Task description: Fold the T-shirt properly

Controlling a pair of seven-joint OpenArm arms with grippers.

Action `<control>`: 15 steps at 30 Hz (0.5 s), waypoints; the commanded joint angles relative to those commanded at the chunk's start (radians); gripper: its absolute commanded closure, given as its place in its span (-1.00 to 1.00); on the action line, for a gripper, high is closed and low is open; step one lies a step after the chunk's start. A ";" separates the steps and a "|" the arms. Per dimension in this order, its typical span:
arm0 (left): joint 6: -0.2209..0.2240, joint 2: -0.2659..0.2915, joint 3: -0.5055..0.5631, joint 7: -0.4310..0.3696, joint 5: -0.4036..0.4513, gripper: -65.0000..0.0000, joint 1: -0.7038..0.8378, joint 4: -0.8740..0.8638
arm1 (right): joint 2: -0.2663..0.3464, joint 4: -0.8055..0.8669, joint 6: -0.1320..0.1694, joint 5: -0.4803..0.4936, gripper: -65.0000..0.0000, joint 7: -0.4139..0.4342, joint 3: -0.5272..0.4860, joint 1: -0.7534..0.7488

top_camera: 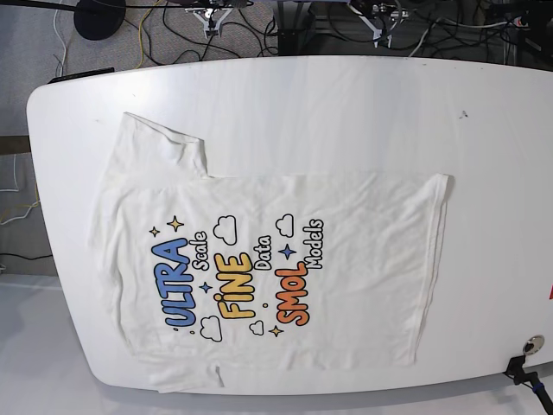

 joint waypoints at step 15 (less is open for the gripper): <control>0.003 0.000 0.001 -0.014 0.002 0.93 -0.004 -0.002 | -0.001 0.006 -0.001 0.001 0.95 0.006 0.002 -0.001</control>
